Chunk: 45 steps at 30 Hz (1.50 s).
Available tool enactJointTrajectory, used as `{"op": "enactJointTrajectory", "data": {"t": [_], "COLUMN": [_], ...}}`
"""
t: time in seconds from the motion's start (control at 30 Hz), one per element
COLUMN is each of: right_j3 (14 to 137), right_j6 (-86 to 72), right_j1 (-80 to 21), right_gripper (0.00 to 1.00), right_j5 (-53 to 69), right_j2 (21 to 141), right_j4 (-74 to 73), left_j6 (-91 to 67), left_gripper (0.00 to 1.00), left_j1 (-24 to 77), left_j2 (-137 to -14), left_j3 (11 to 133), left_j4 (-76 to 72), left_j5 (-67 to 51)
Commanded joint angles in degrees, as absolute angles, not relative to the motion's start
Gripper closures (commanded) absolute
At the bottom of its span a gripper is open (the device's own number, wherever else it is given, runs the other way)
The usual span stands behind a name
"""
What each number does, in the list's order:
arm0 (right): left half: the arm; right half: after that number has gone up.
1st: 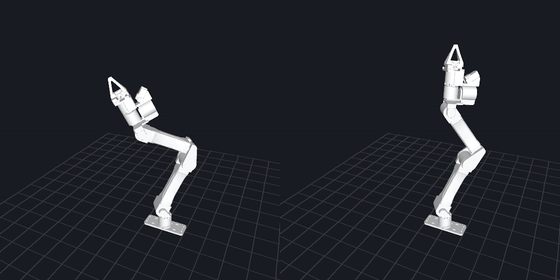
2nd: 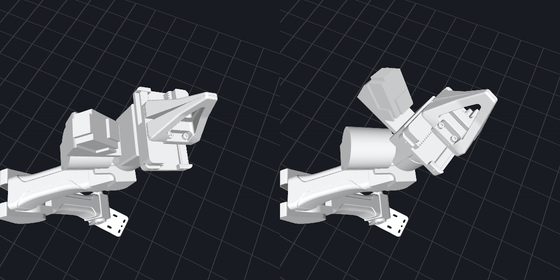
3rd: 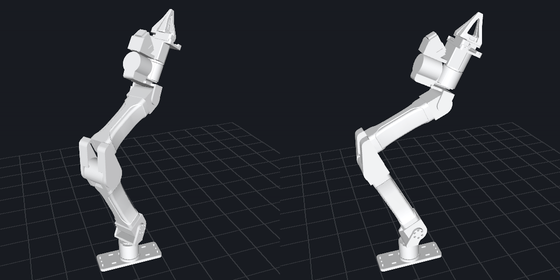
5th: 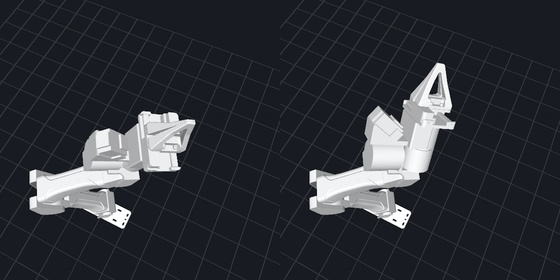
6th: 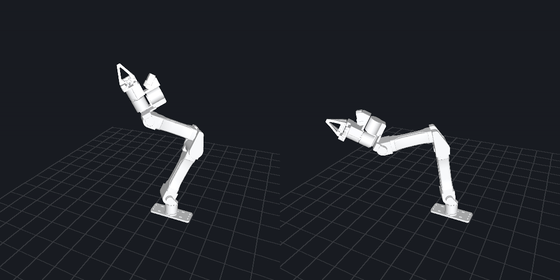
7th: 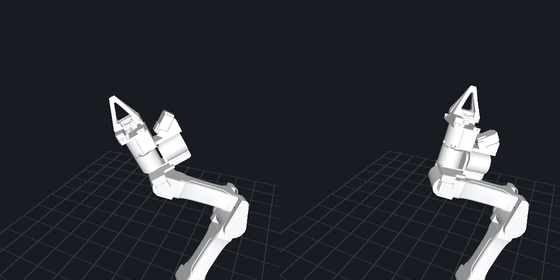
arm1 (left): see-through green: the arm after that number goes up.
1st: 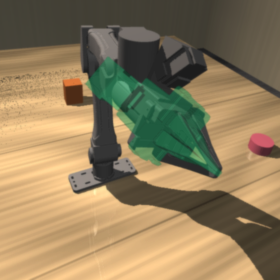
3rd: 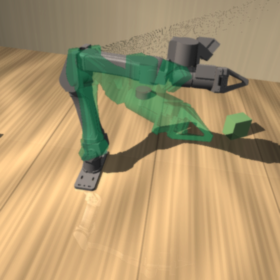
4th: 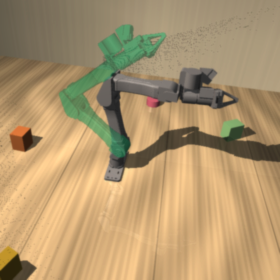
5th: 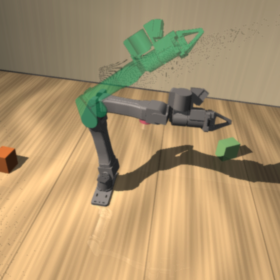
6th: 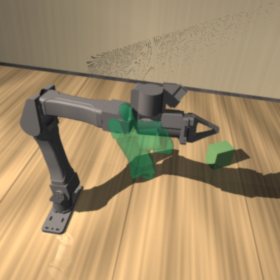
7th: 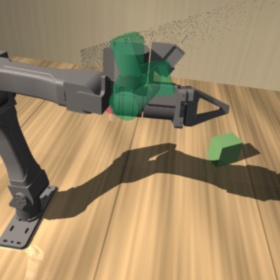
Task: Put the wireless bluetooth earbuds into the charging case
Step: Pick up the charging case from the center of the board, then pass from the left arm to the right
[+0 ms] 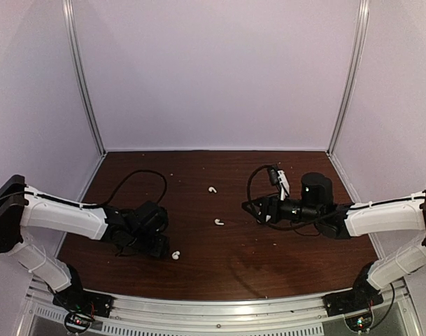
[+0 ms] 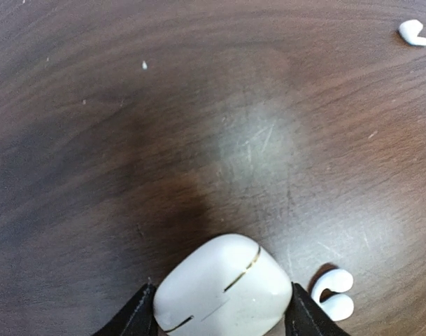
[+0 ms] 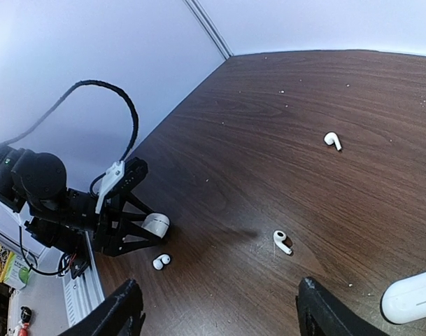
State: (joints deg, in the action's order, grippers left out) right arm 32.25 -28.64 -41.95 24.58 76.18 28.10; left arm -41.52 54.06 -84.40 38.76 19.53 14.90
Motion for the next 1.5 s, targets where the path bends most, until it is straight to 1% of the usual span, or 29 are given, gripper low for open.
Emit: {"op": "enactJointTrajectory", "data": {"t": [0.0,0.13,0.27,0.43,0.57,0.67,0.9,1.13,1.33,1.47], "right_j3": [31.88,32.04,31.97,31.9,32.23,33.04,34.7,38.55,40.91,42.1], "right_j6": [-25.85,-21.87,-17.65,-11.49,-6.05,-3.04,4.64,12.06,16.38,18.04], "right_j1": [-41.48,-41.47,-41.46,-43.2,-46.57,-49.34,-56.82,-64.11,-67.2,-68.22], "right_gripper": [0.24,0.24,0.24,0.24,0.23,0.23,0.23,0.22,0.21,0.22], "right_j5": [25.86,28.66,32.49,35.11,34.6,33.0,24.14,15.33,11.76,10.73], "right_j2": [75.28,75.03,73.56,69.27,65.35,62.97,60.13,62.57,65.63,66.97], "right_j4": [29.51,31.51,35.14,38.08,37.9,36.87,35.29,34.28,35.66,36.76], "left_j6": [-34.62,-26.67,-20.95,-19.23,-20.08,-22.17,-27.02,-31.6,-33.26,-35.02], "left_gripper": [0.54,0.56,0.56,0.56,0.58,0.58,0.6,0.6,0.59,0.59], "left_j1": [53.56,53.38,53.24,53.17,53.15,53.16,53.17,53.79,54.78,55.02], "left_j2": [-78.9,-73.87,-70.57,-70.39,-71.55,-72.04,-73.59,-76.12,-77.79,-78.52], "left_j3": [42.89,46.98,50.32,52.79,54.02,53.59,52.37,51.85,52.15,51.67], "left_j4": [17.25,12.32,6.77,-1.95,-9.98,-16.8,-28.47,-36.48,-39.92,-42.88], "left_j5": [13.21,4.97,-12.17,-29.23,-38.0,-41.17,-43.3,-45.92,-47.43,-48.38]}}
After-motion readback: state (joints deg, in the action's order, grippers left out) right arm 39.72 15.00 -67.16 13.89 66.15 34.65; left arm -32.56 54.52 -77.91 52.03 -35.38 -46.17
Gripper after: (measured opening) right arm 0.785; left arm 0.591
